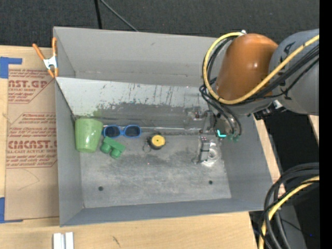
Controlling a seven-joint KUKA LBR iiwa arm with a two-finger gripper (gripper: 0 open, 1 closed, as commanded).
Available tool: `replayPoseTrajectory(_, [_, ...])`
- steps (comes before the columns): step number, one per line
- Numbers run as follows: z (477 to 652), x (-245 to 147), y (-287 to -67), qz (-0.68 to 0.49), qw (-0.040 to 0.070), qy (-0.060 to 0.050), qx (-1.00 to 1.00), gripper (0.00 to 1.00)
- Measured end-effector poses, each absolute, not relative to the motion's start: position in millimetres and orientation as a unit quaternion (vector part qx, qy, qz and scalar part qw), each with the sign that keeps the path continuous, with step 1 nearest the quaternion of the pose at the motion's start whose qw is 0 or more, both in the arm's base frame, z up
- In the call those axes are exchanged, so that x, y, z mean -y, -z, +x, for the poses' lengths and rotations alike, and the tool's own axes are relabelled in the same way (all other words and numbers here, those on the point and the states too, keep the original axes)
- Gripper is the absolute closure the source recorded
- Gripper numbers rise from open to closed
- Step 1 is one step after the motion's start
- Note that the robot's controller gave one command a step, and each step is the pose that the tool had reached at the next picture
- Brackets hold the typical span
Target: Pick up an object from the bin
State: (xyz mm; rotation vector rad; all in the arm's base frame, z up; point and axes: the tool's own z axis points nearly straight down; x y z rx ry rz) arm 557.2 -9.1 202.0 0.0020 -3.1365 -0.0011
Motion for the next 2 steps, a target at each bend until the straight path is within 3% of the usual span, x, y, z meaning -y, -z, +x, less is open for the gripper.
replayPoseTrajectory(1, [575.8,69,-101,0.016,0.002,-0.001,1.000,0.00])
replayPoseTrajectory(2, [528.8,118,-85,0.062,0.001,0.000,0.998,0.00])
